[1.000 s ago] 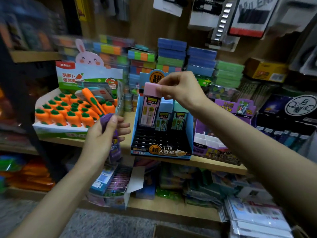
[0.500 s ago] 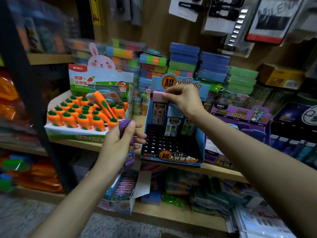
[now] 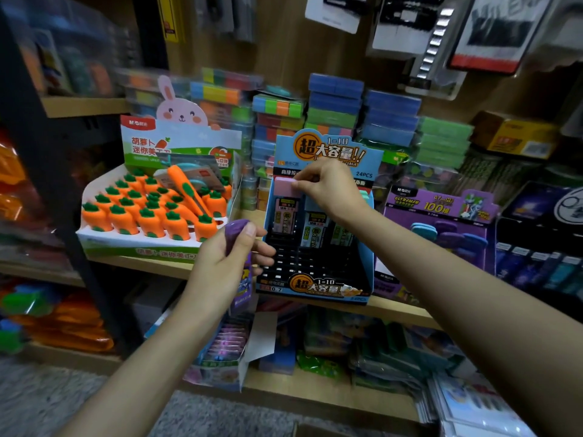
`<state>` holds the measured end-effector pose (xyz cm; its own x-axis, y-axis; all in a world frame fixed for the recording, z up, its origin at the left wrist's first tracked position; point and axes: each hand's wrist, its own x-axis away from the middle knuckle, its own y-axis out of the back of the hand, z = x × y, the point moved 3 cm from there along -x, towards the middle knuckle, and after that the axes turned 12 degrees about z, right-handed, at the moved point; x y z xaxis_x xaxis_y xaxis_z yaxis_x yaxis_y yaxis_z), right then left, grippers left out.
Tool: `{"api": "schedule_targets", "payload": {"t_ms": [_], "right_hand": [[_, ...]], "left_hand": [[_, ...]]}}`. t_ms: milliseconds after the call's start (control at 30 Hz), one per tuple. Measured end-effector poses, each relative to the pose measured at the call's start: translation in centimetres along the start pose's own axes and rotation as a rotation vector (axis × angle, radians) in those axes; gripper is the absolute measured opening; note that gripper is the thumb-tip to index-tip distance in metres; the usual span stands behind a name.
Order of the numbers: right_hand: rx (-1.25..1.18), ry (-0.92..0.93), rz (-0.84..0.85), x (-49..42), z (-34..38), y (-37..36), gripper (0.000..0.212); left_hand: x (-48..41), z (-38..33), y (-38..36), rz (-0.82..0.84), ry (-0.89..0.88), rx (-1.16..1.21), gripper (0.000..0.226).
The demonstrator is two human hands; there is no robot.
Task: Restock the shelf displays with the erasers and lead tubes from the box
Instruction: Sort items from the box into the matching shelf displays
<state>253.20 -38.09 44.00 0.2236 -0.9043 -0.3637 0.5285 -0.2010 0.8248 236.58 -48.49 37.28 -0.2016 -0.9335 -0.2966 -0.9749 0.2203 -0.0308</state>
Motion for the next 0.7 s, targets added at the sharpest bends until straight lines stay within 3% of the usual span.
{"api": "schedule_targets", "payload": {"t_ms": [200, 300, 367, 467, 567, 700], "right_hand": [[0.238, -0.046, 0.223, -0.5, 1.0, 0.6, 0.023], [0.296, 0.051, 0.227, 2.0, 1.9, 1.9, 0.03], [0.076, 0.086, 0.196, 4.9, 2.5, 2.8, 0.026], [-0.409, 0.006, 0.305, 9.7, 2.8, 3.8, 0.017], [-0.592, -0.091, 0.344, 13.6, 1.8, 4.7, 0.009], [-0.712, -0.192, 0.258, 17.3, -1.0, 6.8, 0.009]], "left_hand": [[-0.1, 0.1, -0.9, 0.065, 0.029, 0.064, 0.01], [-0.1, 0.2, -1.7, 0.135, 0.061, 0.087, 0.02], [-0.1, 0.3, -2.5, 0.171, 0.07, 0.095, 0.027], [-0.1, 0.2, -4.3, 0.224, 0.063, 0.111, 0.028], [-0.1, -0.4, -7.2, 0.318, 0.054, 0.097, 0.021], [0.7, -1.2, -12.2, 0.498, 0.033, 0.045, 0.022]]}}
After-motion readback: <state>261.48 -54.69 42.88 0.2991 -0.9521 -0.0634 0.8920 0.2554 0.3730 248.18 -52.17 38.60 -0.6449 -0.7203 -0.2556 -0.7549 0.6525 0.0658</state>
